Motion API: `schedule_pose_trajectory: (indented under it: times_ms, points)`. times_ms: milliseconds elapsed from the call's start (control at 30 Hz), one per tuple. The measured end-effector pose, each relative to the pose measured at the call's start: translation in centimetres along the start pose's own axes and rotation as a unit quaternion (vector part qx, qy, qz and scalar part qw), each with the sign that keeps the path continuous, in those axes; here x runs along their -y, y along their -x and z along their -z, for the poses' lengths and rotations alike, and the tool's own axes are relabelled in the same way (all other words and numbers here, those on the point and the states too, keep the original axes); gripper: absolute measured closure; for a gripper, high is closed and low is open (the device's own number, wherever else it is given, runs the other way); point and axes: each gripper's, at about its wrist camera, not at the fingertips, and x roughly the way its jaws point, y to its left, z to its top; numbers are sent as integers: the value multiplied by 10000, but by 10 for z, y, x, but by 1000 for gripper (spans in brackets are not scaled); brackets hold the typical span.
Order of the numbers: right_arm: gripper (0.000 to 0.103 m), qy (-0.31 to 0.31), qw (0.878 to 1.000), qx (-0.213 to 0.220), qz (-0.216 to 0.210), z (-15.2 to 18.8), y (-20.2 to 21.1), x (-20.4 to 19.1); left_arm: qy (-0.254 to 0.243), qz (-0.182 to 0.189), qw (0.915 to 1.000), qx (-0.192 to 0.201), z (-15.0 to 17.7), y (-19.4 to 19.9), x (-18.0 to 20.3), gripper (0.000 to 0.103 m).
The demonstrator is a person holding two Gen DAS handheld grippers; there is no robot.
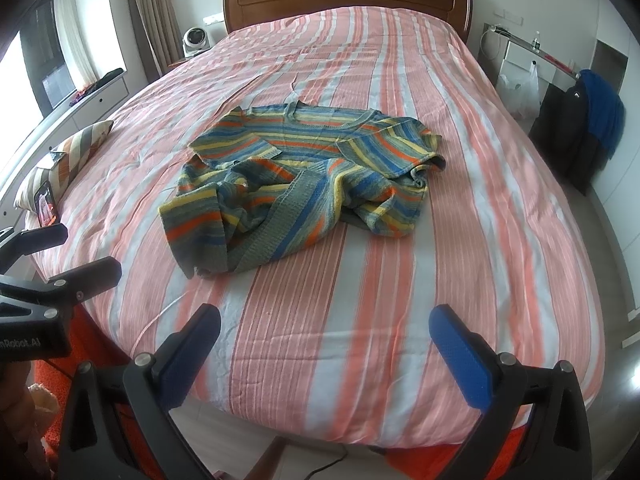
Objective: Fold small clothes
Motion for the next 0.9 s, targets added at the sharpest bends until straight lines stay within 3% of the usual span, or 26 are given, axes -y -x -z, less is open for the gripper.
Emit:
schedule_pose_trajectory:
  times_ms: [900]
  points:
    - [0,-16,10000,-23,2,1,-2,0,-7,2,10000,-7,0,-1,-1,0]
